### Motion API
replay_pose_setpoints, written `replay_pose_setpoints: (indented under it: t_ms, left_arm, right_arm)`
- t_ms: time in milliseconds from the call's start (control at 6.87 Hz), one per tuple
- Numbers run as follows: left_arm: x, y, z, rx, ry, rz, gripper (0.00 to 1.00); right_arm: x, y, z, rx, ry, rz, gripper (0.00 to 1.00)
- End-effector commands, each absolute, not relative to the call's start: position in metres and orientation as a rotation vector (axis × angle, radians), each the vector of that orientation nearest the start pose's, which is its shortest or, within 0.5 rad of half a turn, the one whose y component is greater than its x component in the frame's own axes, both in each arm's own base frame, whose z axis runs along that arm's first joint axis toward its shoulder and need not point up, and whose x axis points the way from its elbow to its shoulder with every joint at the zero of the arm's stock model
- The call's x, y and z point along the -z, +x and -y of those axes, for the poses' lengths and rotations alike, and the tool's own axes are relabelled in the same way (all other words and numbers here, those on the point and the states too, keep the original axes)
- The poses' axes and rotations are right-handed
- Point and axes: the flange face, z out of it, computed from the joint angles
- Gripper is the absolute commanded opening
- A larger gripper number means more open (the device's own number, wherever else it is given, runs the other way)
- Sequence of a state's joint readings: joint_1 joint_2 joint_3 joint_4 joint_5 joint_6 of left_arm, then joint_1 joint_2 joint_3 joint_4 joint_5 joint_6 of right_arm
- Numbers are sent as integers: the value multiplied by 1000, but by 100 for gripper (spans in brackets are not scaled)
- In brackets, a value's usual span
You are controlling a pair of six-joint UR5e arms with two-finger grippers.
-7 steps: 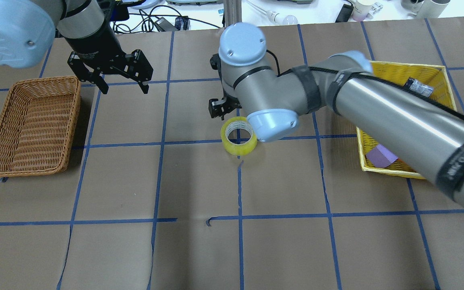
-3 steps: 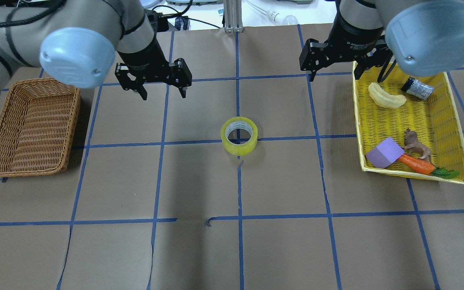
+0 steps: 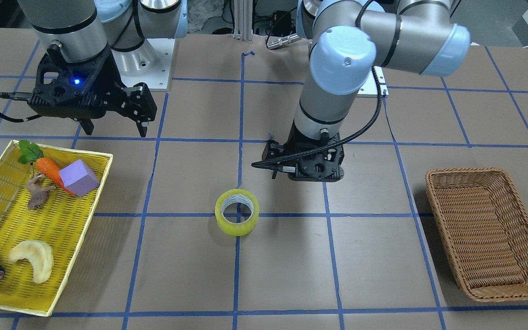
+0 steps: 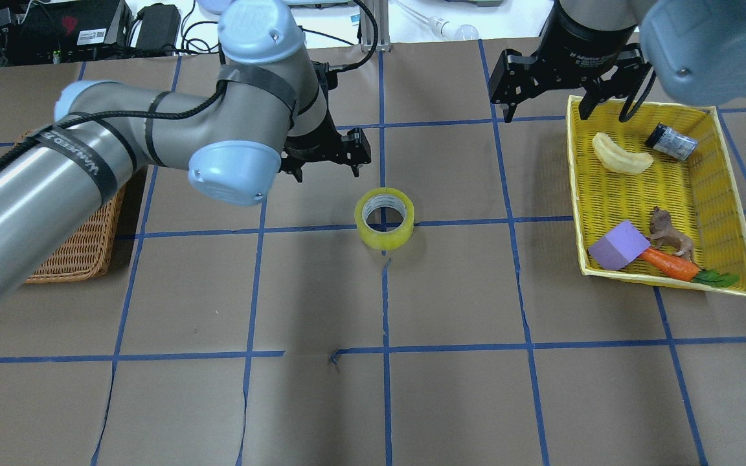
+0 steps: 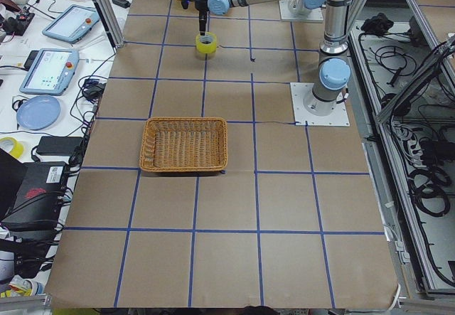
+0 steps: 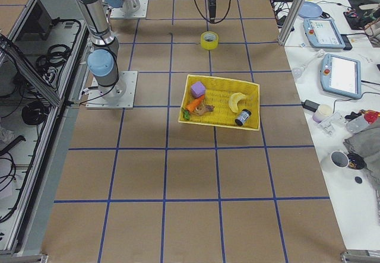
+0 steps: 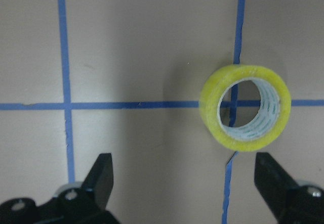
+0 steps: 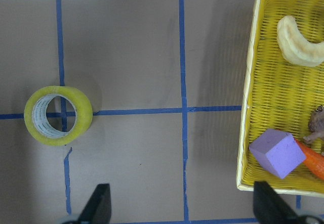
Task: Transfer tape with both arms
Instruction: 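Raise the right gripper back toward its basket while the left arm reaches toward the tape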
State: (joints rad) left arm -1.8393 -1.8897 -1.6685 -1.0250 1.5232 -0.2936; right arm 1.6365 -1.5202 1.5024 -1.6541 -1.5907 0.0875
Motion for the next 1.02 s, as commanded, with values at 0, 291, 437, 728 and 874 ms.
replay_pose_setpoints:
  t_ms: [0, 291, 437, 728, 874]
  left_arm:
    - [-278, -321, 552, 219, -80, -3268, 99]
    - [-240, -326, 559, 165, -58, -3260, 99]
    - [-223, -325, 560, 130, -11, -3245, 99]
    - [-196, -323, 553, 102, 52, -3234, 100]
    - [-180, -321, 549, 59, 51, -3227, 100]
  right_arm:
    - [-509, 166, 514, 169, 32, -3139, 100]
    - [-509, 165, 513, 165, 35, -3141, 100]
    - [-511, 166, 513, 165, 37, -3140, 100]
    - [-515, 167, 513, 176, 34, -3134, 100]
    - [-518, 169, 513, 168, 32, -3133, 100]
